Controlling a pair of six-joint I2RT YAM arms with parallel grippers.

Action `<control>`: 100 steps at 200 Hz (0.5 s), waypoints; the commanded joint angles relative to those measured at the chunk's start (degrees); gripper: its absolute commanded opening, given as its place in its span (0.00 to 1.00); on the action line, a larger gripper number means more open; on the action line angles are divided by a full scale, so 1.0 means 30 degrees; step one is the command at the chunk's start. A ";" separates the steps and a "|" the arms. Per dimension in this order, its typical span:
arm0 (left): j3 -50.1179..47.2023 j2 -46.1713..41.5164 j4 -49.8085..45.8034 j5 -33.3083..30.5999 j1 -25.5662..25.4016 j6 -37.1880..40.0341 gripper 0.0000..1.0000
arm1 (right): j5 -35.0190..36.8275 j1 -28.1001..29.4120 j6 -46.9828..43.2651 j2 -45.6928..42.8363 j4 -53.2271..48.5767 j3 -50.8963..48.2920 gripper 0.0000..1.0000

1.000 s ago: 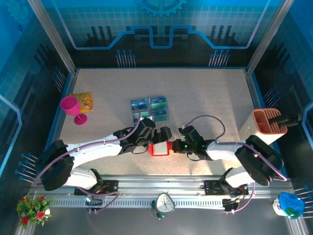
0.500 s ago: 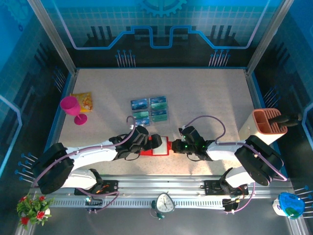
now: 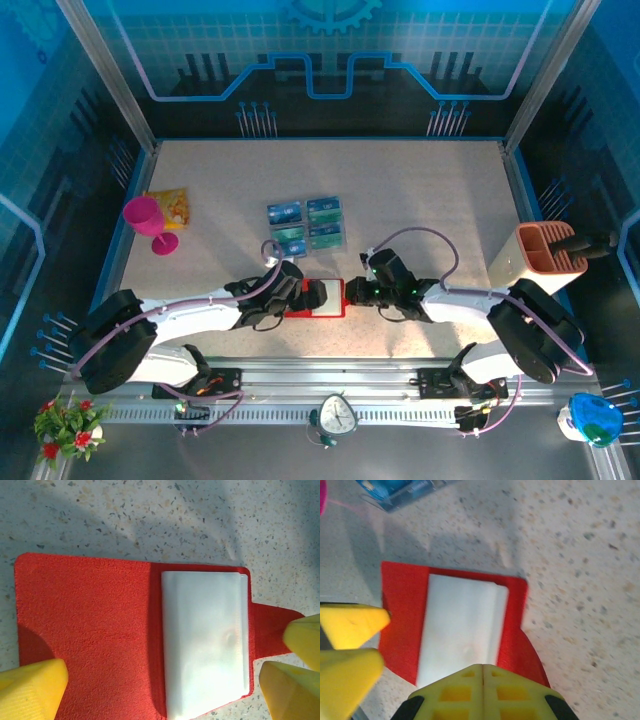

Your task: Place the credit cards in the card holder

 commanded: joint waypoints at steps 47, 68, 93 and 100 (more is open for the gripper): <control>-0.0712 0.0336 0.0151 -0.0628 0.0117 0.0704 0.99 | -0.0574 0.0001 -0.0823 0.2064 -0.0267 0.1704 0.00; -0.0701 0.0430 0.0148 -0.0658 0.0108 0.0799 0.99 | -0.0632 0.0063 -0.0992 0.2615 -0.0230 0.2055 0.00; -0.0711 0.0575 0.0149 -0.0686 0.0104 0.0920 0.99 | -0.0632 0.0121 -0.1123 0.3041 -0.0267 0.2336 0.00; -0.0712 0.0621 0.0174 -0.0668 0.0116 0.0895 0.99 | -0.0632 0.0119 -0.1159 0.3129 -0.0300 0.2381 0.00</control>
